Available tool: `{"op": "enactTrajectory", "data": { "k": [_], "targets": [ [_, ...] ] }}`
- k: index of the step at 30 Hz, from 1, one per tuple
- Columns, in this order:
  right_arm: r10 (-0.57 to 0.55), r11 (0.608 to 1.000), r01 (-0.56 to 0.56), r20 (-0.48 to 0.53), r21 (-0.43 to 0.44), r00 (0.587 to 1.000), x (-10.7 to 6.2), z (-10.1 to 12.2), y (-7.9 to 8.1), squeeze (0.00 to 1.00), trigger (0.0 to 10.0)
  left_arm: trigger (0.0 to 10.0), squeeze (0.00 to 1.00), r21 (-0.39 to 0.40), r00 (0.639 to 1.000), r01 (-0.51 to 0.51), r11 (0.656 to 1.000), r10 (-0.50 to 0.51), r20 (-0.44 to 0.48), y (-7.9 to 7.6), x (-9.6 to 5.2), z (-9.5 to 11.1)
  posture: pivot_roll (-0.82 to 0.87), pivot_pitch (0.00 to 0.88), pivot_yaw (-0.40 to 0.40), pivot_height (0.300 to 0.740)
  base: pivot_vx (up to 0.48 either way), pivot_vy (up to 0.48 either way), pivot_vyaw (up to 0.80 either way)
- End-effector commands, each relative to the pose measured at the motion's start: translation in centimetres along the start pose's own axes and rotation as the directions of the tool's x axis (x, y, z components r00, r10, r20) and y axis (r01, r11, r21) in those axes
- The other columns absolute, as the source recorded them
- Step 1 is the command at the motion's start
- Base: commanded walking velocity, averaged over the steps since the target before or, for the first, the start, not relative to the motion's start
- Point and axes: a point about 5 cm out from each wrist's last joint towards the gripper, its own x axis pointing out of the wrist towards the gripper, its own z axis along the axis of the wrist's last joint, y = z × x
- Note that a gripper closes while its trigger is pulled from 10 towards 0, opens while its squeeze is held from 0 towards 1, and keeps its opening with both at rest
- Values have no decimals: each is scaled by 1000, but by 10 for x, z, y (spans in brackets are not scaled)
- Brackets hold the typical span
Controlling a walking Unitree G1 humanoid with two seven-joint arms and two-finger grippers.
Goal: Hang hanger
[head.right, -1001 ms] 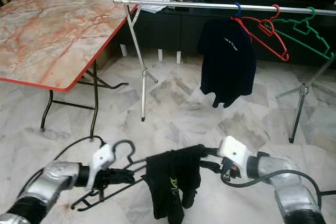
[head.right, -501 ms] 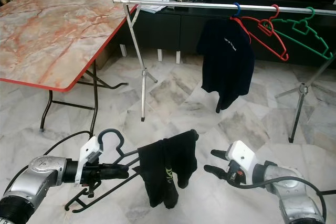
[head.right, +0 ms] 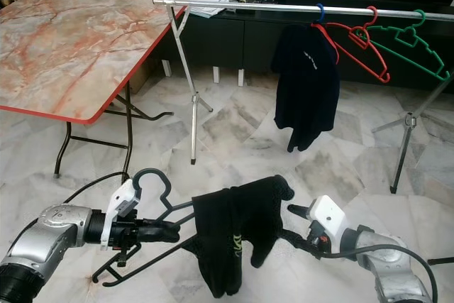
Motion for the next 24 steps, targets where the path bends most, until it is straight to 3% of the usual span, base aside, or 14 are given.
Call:
{"op": "enactTrajectory", "data": {
  "k": [1, 6, 14, 17, 24],
  "targets": [
    [-31, 1000, 31, -6, 1, 999, 4, -3, 0, 0, 10000, 0, 0, 24, 998, 66, 998, -66, 21, -7, 1, 8, -7, 117, 45, 740, 0, 0, 0],
    [-72, 997, 72, 23, 13, 997, 10, -1, -1, 0, 10000, 0, 0, 22, 995, 98, 995, -98, 18, -10, 4, 9, -10, 112, 47, 740, 0, 0, 0],
    [-58, 997, 56, 37, 44, 998, 20, -4, 7, 0, 10000, 0, 0, 35, 987, 157, 987, -158, 39, -17, 11, 16, -2, 105, 51, 740, 0, 0, 0],
    [1, 996, -7, 64, 94, 998, 26, -3, 13, 0, 10000, 0, 0, 41, 983, 174, 984, -176, 54, -19, 14, 21, 6, 102, 50, 740, 0, 0, 0],
    [-2, 997, -2, 47, 83, 999, 34, -5, 16, 0, 10000, 0, 0, 56, 978, 194, 979, -197, 68, -22, 20, 27, 11, 102, 50, 740, 0, 0, 0]
  ]
}}
